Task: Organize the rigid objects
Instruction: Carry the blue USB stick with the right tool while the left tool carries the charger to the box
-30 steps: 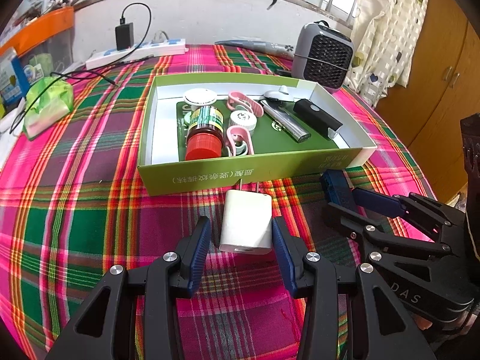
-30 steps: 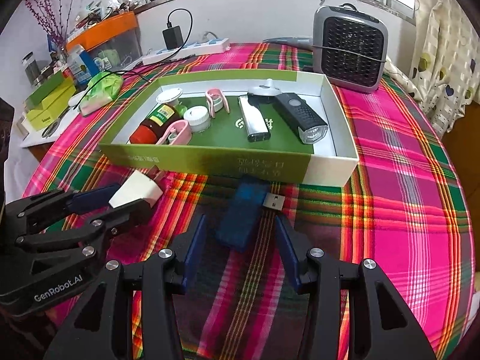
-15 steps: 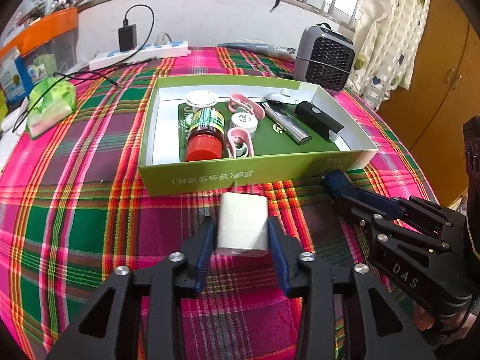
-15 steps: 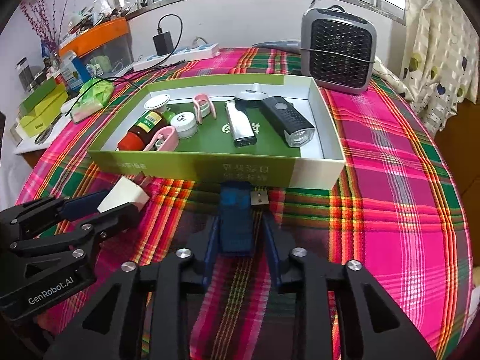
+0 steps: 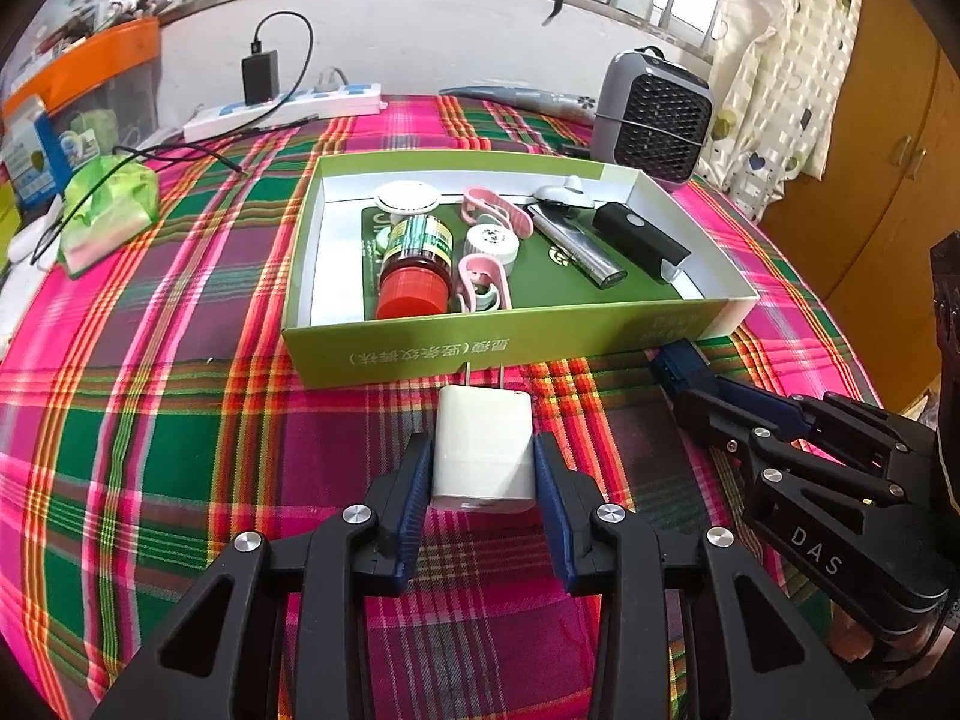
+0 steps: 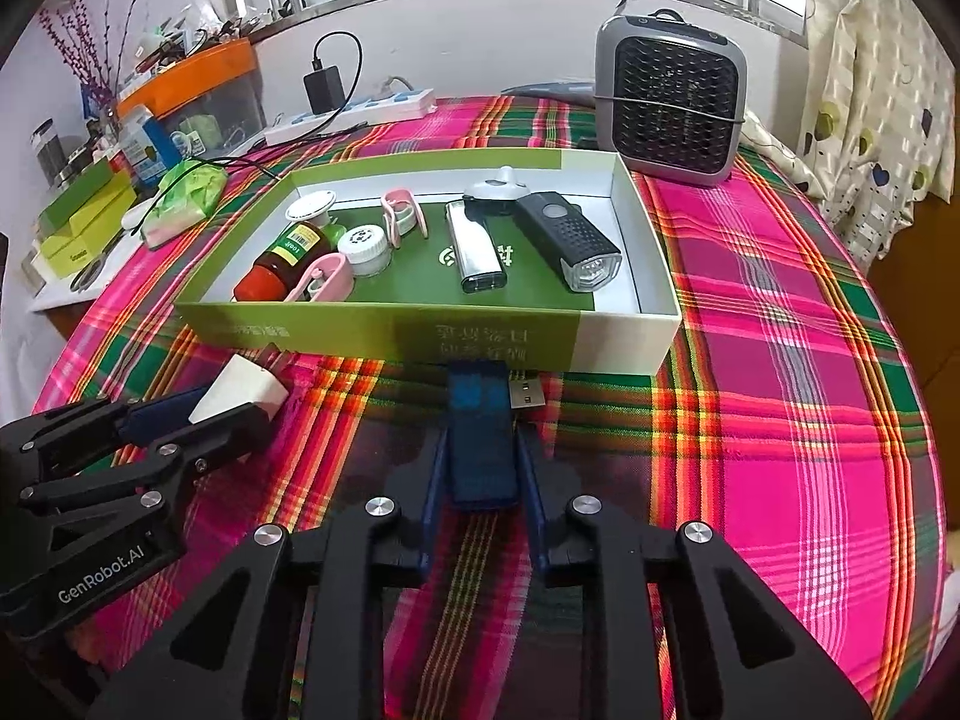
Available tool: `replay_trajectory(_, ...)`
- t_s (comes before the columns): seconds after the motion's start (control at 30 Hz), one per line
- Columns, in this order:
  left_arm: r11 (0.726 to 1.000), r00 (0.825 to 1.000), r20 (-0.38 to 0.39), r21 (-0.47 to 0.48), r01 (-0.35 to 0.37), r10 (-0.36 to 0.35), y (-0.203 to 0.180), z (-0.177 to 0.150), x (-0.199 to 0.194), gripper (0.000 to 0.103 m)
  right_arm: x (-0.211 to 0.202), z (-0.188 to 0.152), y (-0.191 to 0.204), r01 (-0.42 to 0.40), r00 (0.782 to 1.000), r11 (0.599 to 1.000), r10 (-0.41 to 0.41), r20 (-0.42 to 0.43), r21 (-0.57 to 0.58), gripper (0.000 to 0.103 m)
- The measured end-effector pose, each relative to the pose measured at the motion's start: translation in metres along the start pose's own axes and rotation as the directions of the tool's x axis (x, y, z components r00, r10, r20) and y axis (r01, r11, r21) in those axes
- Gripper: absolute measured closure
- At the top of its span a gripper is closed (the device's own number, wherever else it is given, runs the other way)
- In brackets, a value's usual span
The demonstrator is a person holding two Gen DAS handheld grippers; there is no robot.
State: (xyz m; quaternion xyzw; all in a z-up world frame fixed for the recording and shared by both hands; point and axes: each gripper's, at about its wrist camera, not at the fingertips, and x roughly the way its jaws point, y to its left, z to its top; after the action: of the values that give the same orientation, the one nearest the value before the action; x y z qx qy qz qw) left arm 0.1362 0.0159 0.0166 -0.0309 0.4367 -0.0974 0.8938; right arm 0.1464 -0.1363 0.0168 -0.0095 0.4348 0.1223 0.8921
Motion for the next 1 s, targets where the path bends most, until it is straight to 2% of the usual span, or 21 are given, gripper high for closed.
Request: replay_trajectory(1.0,1.0,1.0,0.029,0.009,-0.011,0.011,-0.003,-0.006,-0.02,0.071,-0.018,-0.003,0.0,-0.025,0.999,1.0,0.025,0.04,-0.013,0.08)
